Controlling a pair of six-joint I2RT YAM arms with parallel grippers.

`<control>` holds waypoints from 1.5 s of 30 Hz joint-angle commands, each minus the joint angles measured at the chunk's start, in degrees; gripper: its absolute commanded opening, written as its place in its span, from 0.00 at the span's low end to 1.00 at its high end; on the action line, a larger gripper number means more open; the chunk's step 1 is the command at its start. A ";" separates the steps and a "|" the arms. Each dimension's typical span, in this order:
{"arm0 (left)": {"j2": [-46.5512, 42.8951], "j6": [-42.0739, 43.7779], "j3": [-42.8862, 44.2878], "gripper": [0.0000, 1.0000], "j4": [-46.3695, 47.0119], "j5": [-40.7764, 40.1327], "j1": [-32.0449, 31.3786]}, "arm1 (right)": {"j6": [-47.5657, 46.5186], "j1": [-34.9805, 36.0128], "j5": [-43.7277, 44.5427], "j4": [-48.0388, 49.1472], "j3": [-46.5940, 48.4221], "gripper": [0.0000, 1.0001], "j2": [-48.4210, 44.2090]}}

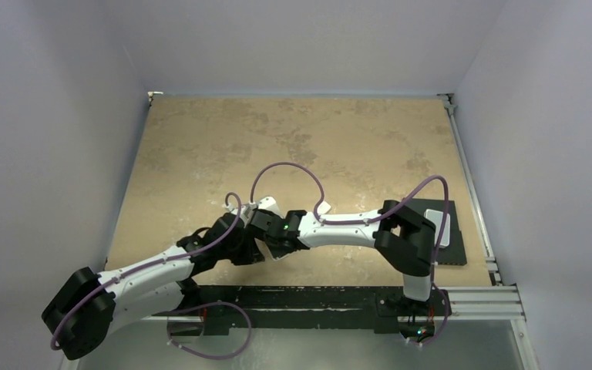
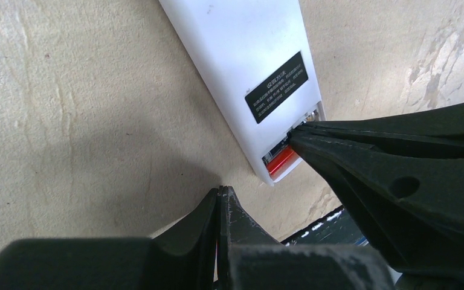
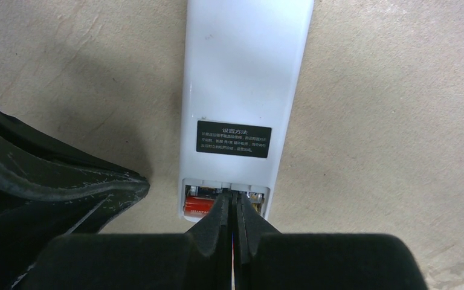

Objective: Load the batteries into the remote control

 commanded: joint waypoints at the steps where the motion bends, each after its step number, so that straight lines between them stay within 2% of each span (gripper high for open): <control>1: -1.06 1.18 2.50 0.00 -1.27 -1.47 -0.15 | 0.10 0.04 2.23 -0.58 -0.27 0.05 -2.49; 13: -2.07 1.49 5.45 0.02 -5.47 -3.57 -0.14 | -1.70 -1.04 9.01 -3.45 -0.17 0.28 -10.34; 20: -3.07 0.34 6.81 0.14 -7.08 -4.19 -0.13 | -6.63 -5.05 8.74 -1.10 -4.94 0.43 -16.56; 29: -3.95 -0.49 9.80 0.27 -10.44 -6.24 -0.13 | -14.94 -14.50 -0.16 6.74 -12.03 0.61 -24.68; 37: -6.21 0.61 16.73 0.39 -17.55 -10.23 -0.15 | -18.83 -20.57 -6.56 10.90 -15.70 0.83 -25.73; 45: -9.06 3.45 24.18 0.60 -24.76 -15.07 -0.17 | -21.00 -27.28 -13.19 14.43 -18.43 0.91 -23.83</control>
